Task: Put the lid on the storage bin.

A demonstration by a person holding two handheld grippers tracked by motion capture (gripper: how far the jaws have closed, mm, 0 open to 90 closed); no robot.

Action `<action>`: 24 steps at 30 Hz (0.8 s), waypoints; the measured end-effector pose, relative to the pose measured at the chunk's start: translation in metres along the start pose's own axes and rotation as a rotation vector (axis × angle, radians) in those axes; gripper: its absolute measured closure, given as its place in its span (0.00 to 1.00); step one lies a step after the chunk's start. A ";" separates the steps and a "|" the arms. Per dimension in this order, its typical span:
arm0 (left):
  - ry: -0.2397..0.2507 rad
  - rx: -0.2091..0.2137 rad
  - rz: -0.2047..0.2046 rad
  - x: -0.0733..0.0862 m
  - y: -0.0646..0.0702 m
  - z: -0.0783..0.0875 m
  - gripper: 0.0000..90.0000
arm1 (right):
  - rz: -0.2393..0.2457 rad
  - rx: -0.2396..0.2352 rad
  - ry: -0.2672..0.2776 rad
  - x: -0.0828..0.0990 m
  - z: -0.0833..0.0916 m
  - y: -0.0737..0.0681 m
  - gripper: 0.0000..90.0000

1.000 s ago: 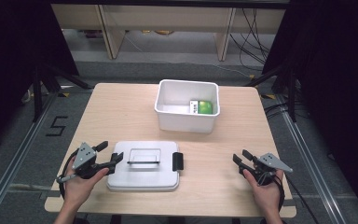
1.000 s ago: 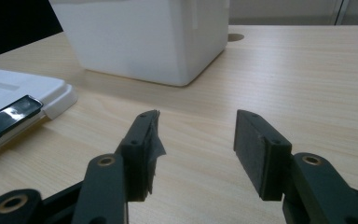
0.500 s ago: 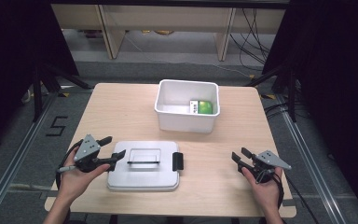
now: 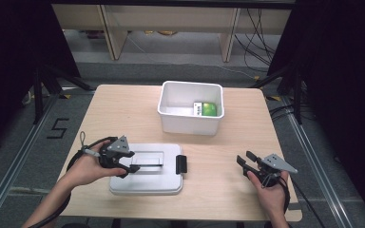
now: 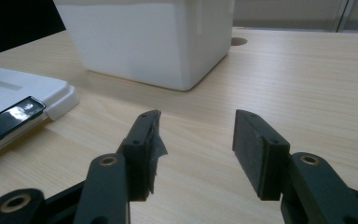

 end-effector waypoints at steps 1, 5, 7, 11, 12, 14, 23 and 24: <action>-0.026 0.004 -0.026 0.000 -0.002 -0.003 0.49 | 0.000 0.000 0.000 0.000 0.000 0.000 0.57; -0.066 0.016 -0.033 -0.006 0.004 -0.013 0.54 | 0.021 -0.004 0.004 -0.001 -0.001 0.001 0.57; -0.117 0.030 -0.095 -0.007 0.008 -0.014 0.56 | -0.020 -0.004 -0.009 0.001 0.000 -0.002 0.57; -0.193 0.007 -0.171 -0.007 0.011 -0.023 0.59 | -0.020 0.001 -0.010 0.002 0.001 0.000 0.57; -0.210 0.007 -0.195 -0.007 0.011 -0.024 0.61 | -0.021 0.002 -0.011 0.002 0.001 0.000 0.57; -0.207 0.006 -0.222 -0.009 0.011 -0.028 0.66 | 0.020 0.010 -0.004 0.001 0.000 0.003 0.57; -0.363 -0.016 -0.327 -0.008 0.013 -0.038 0.76 | -0.018 -0.009 -0.014 0.003 -0.002 -0.002 0.57; -0.363 -0.016 -0.327 -0.008 0.013 -0.038 0.77 | -0.018 -0.009 -0.014 0.003 -0.002 -0.002 0.57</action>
Point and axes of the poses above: each handheld gripper's, and its own axes: z roughly backward along the jaws, x roughly out of its underside, y roughly to its right, the point moved 10 cm from there along -z, roughly forward along the jaws, and after that the axes turned 4 degrees about z, right-handed, at the moved point
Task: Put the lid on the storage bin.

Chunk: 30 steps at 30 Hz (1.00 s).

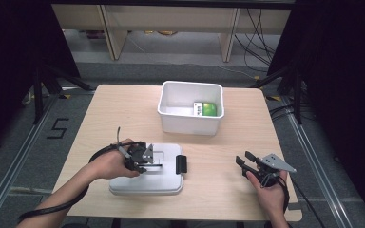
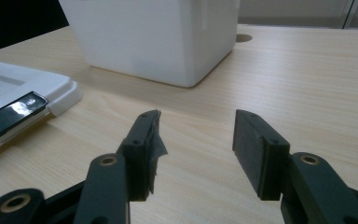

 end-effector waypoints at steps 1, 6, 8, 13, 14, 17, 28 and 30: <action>-0.013 -0.001 -0.012 -0.001 -0.001 -0.001 0.78 | 0.023 -0.005 0.007 -0.001 0.000 0.002 0.57; -0.058 0.010 -0.045 -0.001 0.000 -0.007 0.84 | 0.007 -0.003 0.000 0.000 0.001 0.003 0.57; -0.083 0.011 -0.056 0.000 -0.001 -0.009 0.87 | 0.019 0.013 -0.003 0.001 0.002 0.005 0.57; -0.105 0.010 -0.076 -0.001 -0.003 -0.009 0.90 | 0.025 -0.002 0.006 0.000 0.000 0.003 0.57; -0.107 0.006 -0.079 -0.002 -0.003 -0.009 0.90 | 0.026 0.000 -0.003 0.001 0.000 0.004 0.57; -0.097 0.008 -0.077 -0.003 -0.006 -0.007 0.92 | 0.021 0.008 0.001 0.001 0.000 0.004 0.57; -0.110 0.021 -0.079 -0.004 -0.007 -0.006 0.93 | 0.023 0.004 -0.006 0.002 0.000 0.004 0.57; -0.111 0.028 -0.079 -0.004 -0.008 -0.006 0.93 | 0.030 0.004 -0.004 0.003 0.000 0.005 0.57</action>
Point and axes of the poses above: each handheld gripper's, and its own axes: z roughly backward along the jaws, x roughly out of its underside, y roughly to its right, the point moved 10 cm from there along -z, roughly forward along the jaws, and after that the axes turned 4 degrees about z, right-handed, at the moved point
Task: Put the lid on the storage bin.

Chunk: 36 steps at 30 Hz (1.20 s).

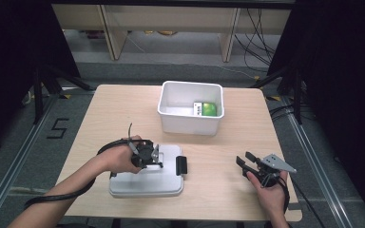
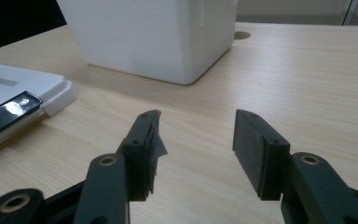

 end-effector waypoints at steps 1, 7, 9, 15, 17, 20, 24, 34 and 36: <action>0.000 0.004 0.001 0.000 0.000 0.000 0.93 | 0.001 0.000 -0.001 0.000 0.000 0.000 0.57; 0.002 0.003 -0.022 -0.002 0.001 0.000 0.93 | -0.001 -0.004 -0.002 0.000 0.000 -0.001 0.57; 0.001 0.012 -0.024 -0.003 0.002 0.001 0.93 | 0.018 0.004 0.002 0.000 0.000 0.001 0.57; 0.009 0.009 -0.012 -0.005 -0.003 0.008 0.93 | 0.013 0.003 0.003 0.000 0.000 0.001 0.57; 0.022 -0.006 -0.011 -0.007 -0.009 0.015 0.93 | 0.008 0.011 -0.004 0.000 0.001 0.002 0.57; 0.030 -0.025 -0.003 -0.010 -0.017 0.028 0.93 | -0.010 0.004 -0.009 0.001 0.000 0.000 0.57; 0.043 -0.057 -0.008 -0.016 -0.027 0.045 0.93 | 0.007 -0.002 -0.001 0.001 -0.002 0.000 0.57; 0.085 -0.085 -0.018 -0.033 -0.036 0.073 0.93 | -0.012 -0.003 0.005 0.001 -0.003 0.000 0.57; 0.091 -0.089 -0.023 -0.036 -0.036 0.077 0.93 | -0.002 0.004 -0.014 0.002 -0.002 0.000 0.57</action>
Point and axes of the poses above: each handheld gripper's, and its own axes: z roughly backward along the jaws, x roughly out of its underside, y roughly to its right, the point moved 10 cm from there along -z, roughly forward along the jaws, and after that the axes turned 4 degrees about z, right-handed, at the moved point
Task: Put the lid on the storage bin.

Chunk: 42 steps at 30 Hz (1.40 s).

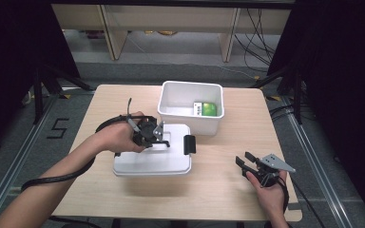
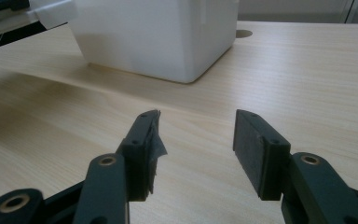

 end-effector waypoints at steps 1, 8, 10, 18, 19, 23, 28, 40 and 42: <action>0.004 -0.006 -0.007 -0.002 -0.001 0.002 0.93 | -0.024 -0.003 0.011 -0.001 -0.001 -0.002 0.57; 0.023 -0.026 -0.022 -0.012 -0.007 0.012 0.93 | -0.049 -0.010 0.003 0.000 0.000 -0.005 0.57; 0.029 -0.035 -0.023 -0.016 -0.010 0.014 0.93 | -0.045 -0.011 -0.002 0.001 0.000 -0.004 0.57; 0.050 -0.078 -0.063 -0.034 -0.022 0.026 0.93 | -0.037 0.001 0.008 0.000 0.000 -0.003 0.57; 0.053 -0.081 -0.060 -0.036 -0.022 0.027 0.93 | -0.042 -0.002 0.003 0.000 0.000 -0.004 0.57; 0.057 -0.096 -0.071 -0.045 -0.029 0.033 0.93 | -0.024 -0.003 0.010 0.000 -0.001 -0.002 0.57; 0.054 -0.114 -0.085 -0.055 -0.041 0.037 0.93 | -0.035 -0.001 -0.009 0.002 0.001 -0.002 0.57; 0.041 -0.154 -0.090 -0.066 -0.072 0.031 0.93 | -0.041 -0.010 -0.008 0.002 0.001 -0.002 0.57; 0.043 -0.163 -0.089 -0.071 -0.082 0.030 0.93 | -0.041 -0.005 -0.004 0.002 0.000 -0.002 0.57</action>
Point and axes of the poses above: each handheld gripper's, and its own axes: z roughly backward along the jaws, x roughly out of its underside, y roughly to its right, the point moved 10 cm from there along -z, roughly forward along the jaws, and after that the axes turned 4 degrees about z, right-handed, at the moved point
